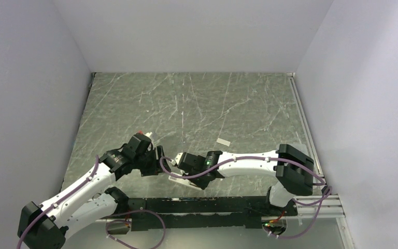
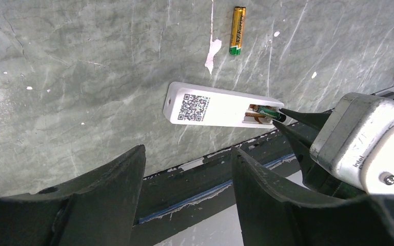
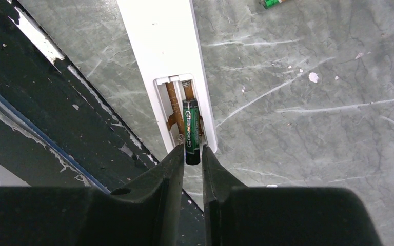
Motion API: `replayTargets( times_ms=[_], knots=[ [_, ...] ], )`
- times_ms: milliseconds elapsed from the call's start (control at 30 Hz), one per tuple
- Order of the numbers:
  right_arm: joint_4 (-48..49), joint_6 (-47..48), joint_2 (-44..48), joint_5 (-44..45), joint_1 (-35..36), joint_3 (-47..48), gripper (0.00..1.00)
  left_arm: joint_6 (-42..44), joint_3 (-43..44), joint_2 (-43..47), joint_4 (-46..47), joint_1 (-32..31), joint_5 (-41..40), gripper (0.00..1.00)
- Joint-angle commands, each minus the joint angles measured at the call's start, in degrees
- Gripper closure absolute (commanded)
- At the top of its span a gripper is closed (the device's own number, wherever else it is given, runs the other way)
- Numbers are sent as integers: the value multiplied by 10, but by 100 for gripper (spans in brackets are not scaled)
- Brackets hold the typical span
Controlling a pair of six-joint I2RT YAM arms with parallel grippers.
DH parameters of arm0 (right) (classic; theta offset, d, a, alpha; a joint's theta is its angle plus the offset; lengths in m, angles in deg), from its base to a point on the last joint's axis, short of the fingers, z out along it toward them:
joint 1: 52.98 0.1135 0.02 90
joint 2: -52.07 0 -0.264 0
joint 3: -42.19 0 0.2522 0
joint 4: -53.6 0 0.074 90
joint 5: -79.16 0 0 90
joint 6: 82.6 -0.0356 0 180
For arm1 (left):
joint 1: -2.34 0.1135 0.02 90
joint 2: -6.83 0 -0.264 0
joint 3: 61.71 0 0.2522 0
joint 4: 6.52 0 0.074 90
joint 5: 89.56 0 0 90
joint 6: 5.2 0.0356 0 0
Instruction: Load the batteries into the remote control
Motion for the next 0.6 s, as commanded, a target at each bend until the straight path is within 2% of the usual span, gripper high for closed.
replayTargets(
  times_ms=[0, 267, 567],
  knots=[
    [11, -6, -3, 4, -1, 14, 78, 0, 1, -2, 14, 1, 2, 33],
    [9, -8, -1, 8, -1, 17, 75, 0, 1, -3, 14, 1, 2, 33],
    [0, -21, 28, 21, -1, 25, 68, 0, 1, -4, 15, 1, 2, 33]
  ],
)
